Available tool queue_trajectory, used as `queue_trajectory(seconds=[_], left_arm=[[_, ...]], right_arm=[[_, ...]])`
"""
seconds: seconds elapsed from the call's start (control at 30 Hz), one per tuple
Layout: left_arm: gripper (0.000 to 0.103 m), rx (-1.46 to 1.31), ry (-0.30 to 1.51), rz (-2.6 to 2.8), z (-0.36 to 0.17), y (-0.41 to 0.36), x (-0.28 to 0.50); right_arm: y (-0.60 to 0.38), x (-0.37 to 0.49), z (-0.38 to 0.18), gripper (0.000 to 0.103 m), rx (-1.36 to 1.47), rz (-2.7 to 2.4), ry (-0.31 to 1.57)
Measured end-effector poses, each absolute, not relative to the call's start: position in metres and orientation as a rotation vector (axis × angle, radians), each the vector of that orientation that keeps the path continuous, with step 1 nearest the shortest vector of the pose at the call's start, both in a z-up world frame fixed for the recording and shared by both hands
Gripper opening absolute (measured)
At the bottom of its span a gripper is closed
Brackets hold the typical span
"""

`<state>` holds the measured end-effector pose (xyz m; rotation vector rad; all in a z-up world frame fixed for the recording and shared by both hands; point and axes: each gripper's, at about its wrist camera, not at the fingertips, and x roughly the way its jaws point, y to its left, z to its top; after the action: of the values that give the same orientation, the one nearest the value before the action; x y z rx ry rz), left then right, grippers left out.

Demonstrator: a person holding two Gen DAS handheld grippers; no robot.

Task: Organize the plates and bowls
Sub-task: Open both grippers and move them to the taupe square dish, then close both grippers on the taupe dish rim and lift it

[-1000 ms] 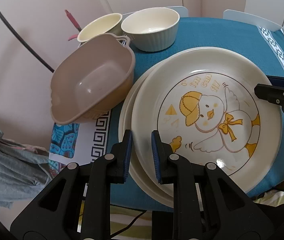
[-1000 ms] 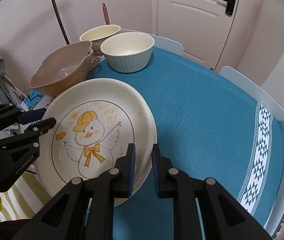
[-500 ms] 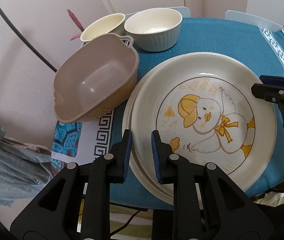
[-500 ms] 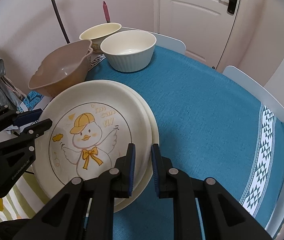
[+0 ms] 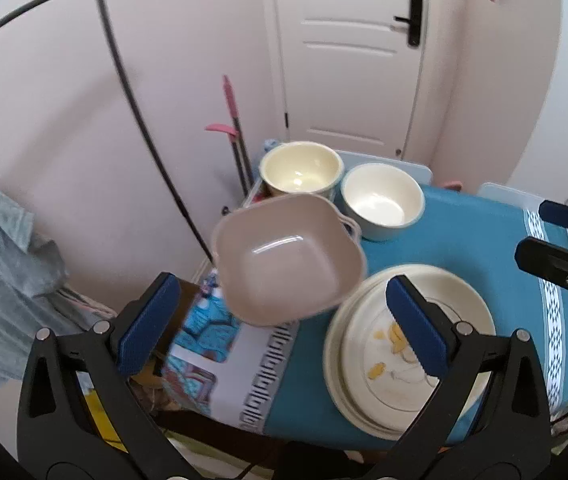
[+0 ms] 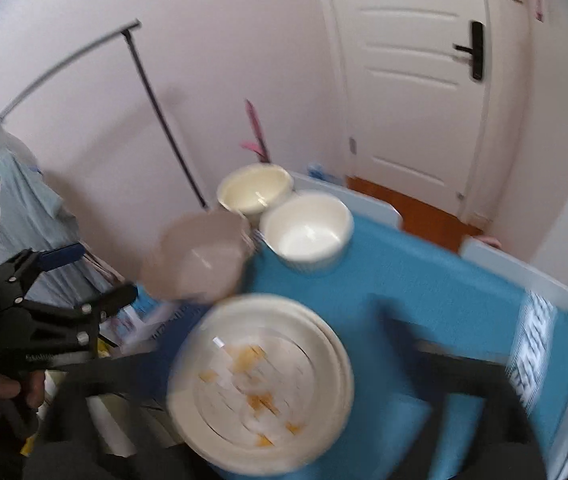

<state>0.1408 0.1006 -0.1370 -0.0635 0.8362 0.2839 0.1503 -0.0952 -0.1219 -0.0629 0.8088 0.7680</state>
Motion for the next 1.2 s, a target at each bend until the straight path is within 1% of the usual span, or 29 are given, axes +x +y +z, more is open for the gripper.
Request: queue_trajectory(seconds=[0.17,0.3,0.4,0.43,0.47,0.5,0.53,0.57,0.6,0.63,0.67,0.7,0.73,0.77,0.83,0.87,0.9,0.93,0.97,1.0,1.07,1.1,1.2], left_arm=[[0.103,-0.197,0.890,0.295,-0.147,0.150,0.143],[0.102,-0.363,0.982,0.243,-0.178,0.189,0.148],[0.102,-0.440,1.033,0.221,-0.204,0.204,0.157],[0.100,-0.450,1.044,0.217,-0.209,0.206,0.160],[0.096,-0.458,1.056,0.209,-0.215,0.207,0.164],[0.089,-0.464,1.073,0.192,-0.223,0.209,0.171],[0.086,-0.465,1.089,0.180,-0.230,0.208,0.176],[0.079,-0.463,1.113,0.163,-0.238,0.207,0.183],[0.073,-0.461,1.132,0.152,-0.245,0.207,0.188],[0.070,-0.458,1.145,0.143,-0.251,0.206,0.193],[0.066,-0.457,1.156,0.134,-0.255,0.206,0.197],[0.061,-0.457,1.168,0.122,-0.262,0.206,0.203],[0.059,-0.458,1.175,0.114,-0.266,0.206,0.207],[0.058,-0.458,1.183,0.109,-0.269,0.206,0.209],[0.056,-0.455,1.198,0.102,-0.276,0.207,0.214],[0.053,-0.452,1.202,0.100,-0.278,0.207,0.216],[0.047,-0.447,1.206,0.097,-0.280,0.207,0.219],[0.043,-0.442,1.211,0.096,-0.282,0.207,0.222],[0.032,-0.441,1.213,0.094,-0.283,0.208,0.223],[0.020,-0.438,1.214,0.089,-0.284,0.208,0.225],[0.014,-0.415,1.211,0.092,-0.283,0.207,0.226],[0.013,-0.401,1.211,0.094,-0.281,0.208,0.227],[0.013,-0.372,1.203,0.104,-0.278,0.210,0.226]], right_arm=[[-0.056,0.175,-0.128,0.103,-0.113,0.788,0.902],[-0.024,0.193,-0.147,0.103,-0.081,0.818,1.009],[-0.001,0.207,-0.172,0.103,-0.076,0.813,1.109],[0.004,0.209,-0.178,0.103,-0.077,0.810,1.130],[0.009,0.213,-0.185,0.103,-0.078,0.807,1.151],[0.015,0.216,-0.192,0.103,-0.083,0.805,1.170],[0.020,0.219,-0.200,0.100,-0.092,0.800,1.187],[0.025,0.221,-0.206,0.096,-0.105,0.795,1.203],[0.031,0.224,-0.213,0.094,-0.118,0.794,1.219],[0.036,0.226,-0.221,0.087,-0.127,0.796,1.233],[0.039,0.228,-0.227,0.077,-0.128,0.800,1.245],[0.043,0.230,-0.234,0.072,-0.124,0.803,1.260],[0.045,0.232,-0.239,0.064,-0.120,0.803,1.273],[0.048,0.233,-0.243,0.059,-0.116,0.801,1.282],[0.051,0.235,-0.250,0.054,-0.114,0.796,1.296],[0.053,0.236,-0.253,0.052,-0.114,0.798,1.303],[0.055,0.237,-0.255,0.051,-0.118,0.799,1.306],[0.058,0.237,-0.255,0.046,-0.123,0.801,1.303],[0.060,0.237,-0.256,0.037,-0.127,0.803,1.300],[0.062,0.236,-0.256,0.032,-0.134,0.802,1.294],[0.064,0.236,-0.255,0.021,-0.136,0.805,1.285],[0.066,0.235,-0.254,0.019,-0.148,0.803,1.277],[0.071,0.232,-0.252,0.017,-0.175,0.802,1.252]])
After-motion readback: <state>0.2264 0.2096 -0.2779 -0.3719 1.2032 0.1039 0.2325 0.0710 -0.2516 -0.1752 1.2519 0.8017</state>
